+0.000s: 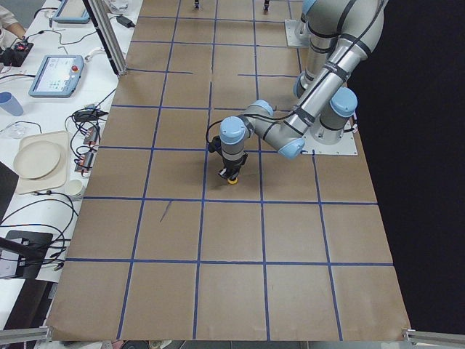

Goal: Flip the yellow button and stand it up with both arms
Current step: 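Lift the yellow button with the left gripper while the right gripper rotates upward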

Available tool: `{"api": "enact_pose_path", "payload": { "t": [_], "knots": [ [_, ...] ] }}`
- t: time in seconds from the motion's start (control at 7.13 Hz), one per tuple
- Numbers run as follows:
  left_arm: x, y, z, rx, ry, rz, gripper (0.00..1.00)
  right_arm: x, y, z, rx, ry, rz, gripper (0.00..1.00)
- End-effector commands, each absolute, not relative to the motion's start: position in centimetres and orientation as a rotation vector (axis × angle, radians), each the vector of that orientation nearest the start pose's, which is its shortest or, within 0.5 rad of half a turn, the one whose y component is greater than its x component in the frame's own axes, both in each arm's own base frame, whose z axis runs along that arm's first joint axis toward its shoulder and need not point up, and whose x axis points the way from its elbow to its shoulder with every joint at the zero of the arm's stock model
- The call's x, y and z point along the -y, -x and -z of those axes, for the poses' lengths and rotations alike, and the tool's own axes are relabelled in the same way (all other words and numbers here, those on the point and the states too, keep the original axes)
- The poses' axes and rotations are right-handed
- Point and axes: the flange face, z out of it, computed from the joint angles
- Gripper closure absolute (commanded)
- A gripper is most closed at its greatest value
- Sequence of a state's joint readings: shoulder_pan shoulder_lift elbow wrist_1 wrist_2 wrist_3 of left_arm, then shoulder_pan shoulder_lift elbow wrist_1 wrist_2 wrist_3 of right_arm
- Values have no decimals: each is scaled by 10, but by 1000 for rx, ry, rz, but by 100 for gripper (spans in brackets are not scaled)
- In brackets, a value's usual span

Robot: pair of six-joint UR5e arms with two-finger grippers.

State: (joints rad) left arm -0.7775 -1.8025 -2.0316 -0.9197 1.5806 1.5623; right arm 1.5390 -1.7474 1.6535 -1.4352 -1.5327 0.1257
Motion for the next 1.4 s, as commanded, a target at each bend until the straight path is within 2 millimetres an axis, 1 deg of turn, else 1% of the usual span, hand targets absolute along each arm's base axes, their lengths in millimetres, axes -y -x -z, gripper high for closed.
{"api": "enact_pose_path", "payload": {
  "t": [0.0,0.14,0.28,0.42,0.56,0.7,0.84,0.98,1.12,1.26],
  "knots": [
    [441,-254,-239,-2933,-1194,-25,91,416,-123,-513,-3094,-251,-72,0],
    [441,-233,-260,-2965,-1200,25,92,414,-124,-514,-3085,-253,-79,0],
    [437,-203,-280,-3041,-1173,39,92,409,-128,-513,-3058,-249,-137,0],
    [443,-169,-297,-3113,-1104,108,92,411,-136,-510,-2978,-284,-165,0],
    [456,-124,-315,-3253,-1037,166,92,412,-141,-511,-2888,-556,-197,0],
    [465,-89,-326,-3501,-935,253,92,415,-151,-516,-2711,-793,-253,0],
    [476,-53,-339,-3646,-852,277,92,423,-158,-513,-2575,-929,-330,0],
    [479,-7,-356,-3712,-915,308,92,431,-157,-508,-2498,-1017,-386,0],
    [484,30,-377,-3846,-774,344,92,437,-146,-507,-2332,-1099,-488,0],
    [487,66,-394,-3976,-677,422,92,445,-120,-507,-2134,-1181,-576,0]
  ]
}}
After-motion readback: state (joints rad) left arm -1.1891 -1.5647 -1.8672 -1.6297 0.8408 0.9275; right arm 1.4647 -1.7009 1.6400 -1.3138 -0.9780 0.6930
